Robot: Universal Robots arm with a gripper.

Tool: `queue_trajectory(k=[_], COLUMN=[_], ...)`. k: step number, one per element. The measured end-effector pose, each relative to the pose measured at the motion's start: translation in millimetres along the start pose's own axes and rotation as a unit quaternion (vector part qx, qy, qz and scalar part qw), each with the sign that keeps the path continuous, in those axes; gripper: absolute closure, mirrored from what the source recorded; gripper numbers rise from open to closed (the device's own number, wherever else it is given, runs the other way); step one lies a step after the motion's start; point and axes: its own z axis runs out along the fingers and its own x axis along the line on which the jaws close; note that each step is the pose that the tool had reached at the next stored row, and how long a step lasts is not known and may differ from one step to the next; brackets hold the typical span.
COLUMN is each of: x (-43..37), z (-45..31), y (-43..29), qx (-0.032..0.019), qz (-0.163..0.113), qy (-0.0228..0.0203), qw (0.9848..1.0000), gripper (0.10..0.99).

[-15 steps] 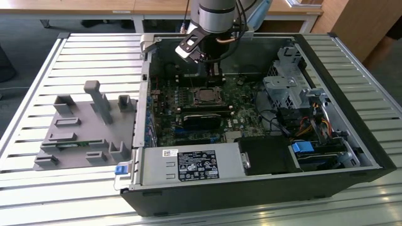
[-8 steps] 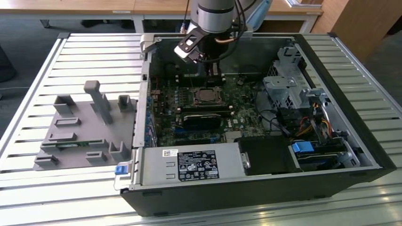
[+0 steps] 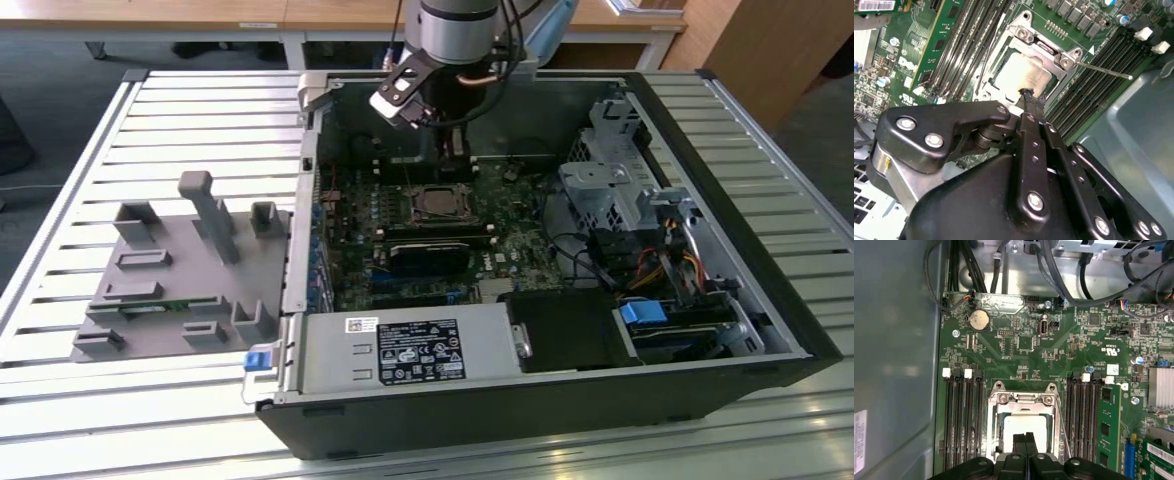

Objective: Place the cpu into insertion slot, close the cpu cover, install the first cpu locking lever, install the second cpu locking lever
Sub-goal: 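Install the first cpu locking lever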

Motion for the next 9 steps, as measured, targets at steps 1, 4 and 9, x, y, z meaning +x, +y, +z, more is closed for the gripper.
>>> queue_trajectory(k=[1,4,9], x=[-0.1,-0.3,-0.7], z=[-1.9,-5.9,-14.3], y=[0.0,0.1,0.3], qx=[0.0,0.0,0.0], qz=[0.0,0.0,0.0], qy=[0.0001,0.0001,0.0002], qw=[1.0,1.0,1.0], gripper=[0.965,0.965,0.965])
